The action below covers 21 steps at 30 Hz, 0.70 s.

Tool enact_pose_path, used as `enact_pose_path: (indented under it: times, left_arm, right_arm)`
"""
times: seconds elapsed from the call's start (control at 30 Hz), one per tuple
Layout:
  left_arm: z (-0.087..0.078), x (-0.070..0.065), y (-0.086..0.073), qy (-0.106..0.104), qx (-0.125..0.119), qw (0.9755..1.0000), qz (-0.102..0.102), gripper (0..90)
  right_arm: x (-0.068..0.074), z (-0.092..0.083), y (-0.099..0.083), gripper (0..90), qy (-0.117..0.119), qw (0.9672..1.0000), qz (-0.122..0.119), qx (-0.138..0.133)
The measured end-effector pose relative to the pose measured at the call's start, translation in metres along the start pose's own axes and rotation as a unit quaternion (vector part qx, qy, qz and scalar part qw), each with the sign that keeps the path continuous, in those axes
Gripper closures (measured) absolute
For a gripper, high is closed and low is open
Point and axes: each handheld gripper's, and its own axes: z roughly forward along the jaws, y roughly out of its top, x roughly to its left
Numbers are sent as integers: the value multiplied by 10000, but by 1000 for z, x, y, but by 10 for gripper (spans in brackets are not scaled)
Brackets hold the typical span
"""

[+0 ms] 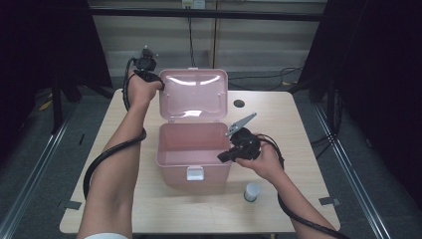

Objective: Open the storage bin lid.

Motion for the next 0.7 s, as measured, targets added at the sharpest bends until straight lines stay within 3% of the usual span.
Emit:
enact_pose_path:
  times: [0.7]
  left_arm:
    - [21,6,-3,-36,39,9998,-210,839]
  right_arm:
    - [-1,0,0,900,-9,10000,-84,-41]
